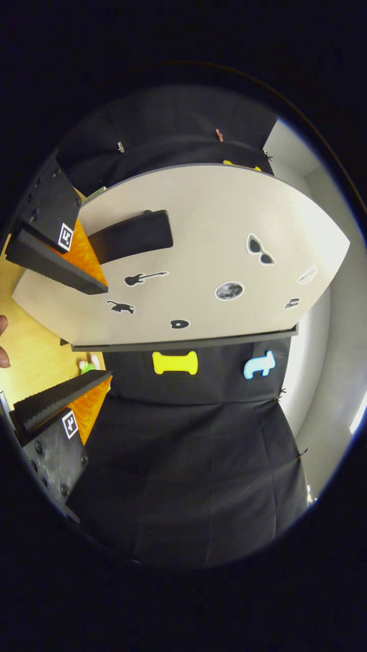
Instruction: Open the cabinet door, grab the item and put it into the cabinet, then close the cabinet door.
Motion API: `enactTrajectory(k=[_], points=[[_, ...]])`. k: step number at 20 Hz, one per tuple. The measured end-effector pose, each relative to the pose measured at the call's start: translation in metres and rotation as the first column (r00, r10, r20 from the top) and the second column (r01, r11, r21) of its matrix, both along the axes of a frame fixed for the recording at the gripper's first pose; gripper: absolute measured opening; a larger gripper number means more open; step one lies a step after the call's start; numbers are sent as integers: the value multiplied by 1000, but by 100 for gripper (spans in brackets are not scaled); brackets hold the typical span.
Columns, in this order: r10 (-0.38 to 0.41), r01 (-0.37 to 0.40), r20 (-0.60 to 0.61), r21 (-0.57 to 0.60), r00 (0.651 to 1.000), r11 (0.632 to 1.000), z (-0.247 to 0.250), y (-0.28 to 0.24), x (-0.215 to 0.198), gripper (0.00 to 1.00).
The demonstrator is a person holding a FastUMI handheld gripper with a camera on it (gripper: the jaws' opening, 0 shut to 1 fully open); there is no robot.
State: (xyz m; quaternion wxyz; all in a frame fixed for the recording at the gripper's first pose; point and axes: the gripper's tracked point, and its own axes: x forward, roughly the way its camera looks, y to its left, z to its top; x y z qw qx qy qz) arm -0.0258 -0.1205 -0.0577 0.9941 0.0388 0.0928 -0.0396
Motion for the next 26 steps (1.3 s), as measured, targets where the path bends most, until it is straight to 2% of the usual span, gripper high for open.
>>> enactTrajectory(k=[3, 8, 26], points=[[81, -81, -13, 23, 997, 996, -5, 45, 12, 97], [141, -141, 16, 34, 990, 989, 3, 86, 16, 97], [140, -140, 47, 9, 989, 990, 18, 86, 2, 97]])
